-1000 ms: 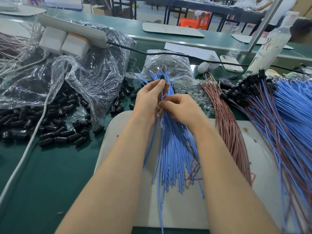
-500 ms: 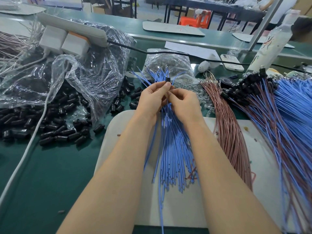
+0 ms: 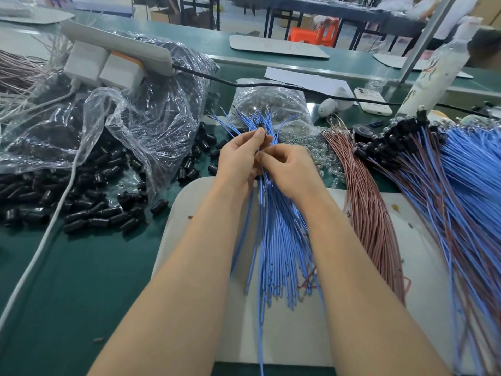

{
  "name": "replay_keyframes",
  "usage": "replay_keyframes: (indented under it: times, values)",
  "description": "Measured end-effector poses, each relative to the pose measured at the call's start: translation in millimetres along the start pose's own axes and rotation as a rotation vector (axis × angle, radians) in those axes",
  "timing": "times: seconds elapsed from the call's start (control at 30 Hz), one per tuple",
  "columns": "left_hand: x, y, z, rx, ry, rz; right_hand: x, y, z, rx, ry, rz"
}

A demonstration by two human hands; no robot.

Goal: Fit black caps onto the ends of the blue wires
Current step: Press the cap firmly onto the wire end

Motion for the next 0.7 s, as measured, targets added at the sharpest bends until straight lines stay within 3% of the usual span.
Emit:
replay_keyframes:
  times: [0.3, 0.37, 0.5, 0.6, 0.7]
  values:
    - [-1.3, -3.8, 0.2, 0.009, -0.008, 0.017, -4.0, 4.0, -0.9, -0.012, 0.046, 0.029]
    - [-2.7, -3.2, 0.8, 0.014, 0.022, 0.01, -2.2, 1.5, -18.2, 0.097, 0.15, 0.04]
    - [-7.7, -3.2, -2.1, 0.037, 0.063, -0.041, 17.9, 3.2, -96.0, 0.568, 0.416, 0.198]
    - [-9.5, -3.9, -2.7, 0.032, 0.052, -0.052, 52.9, 3.1, -117.5, 0.576, 0.515, 0.466]
    - [-9.8, -3.8, -2.2, 0.026, 0.049, -0.057, 64.0, 1.3, -117.4, 0.567, 0.512, 0.514]
Point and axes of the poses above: each hand's wrist, its own y-axis away from the middle knuckle, its own z-axis out of the palm, x = y × z, the point moved 9 cm from there along -y, towards the middle knuckle, and after that the axes turned 13 degrees about z, right-handed, at the moved point
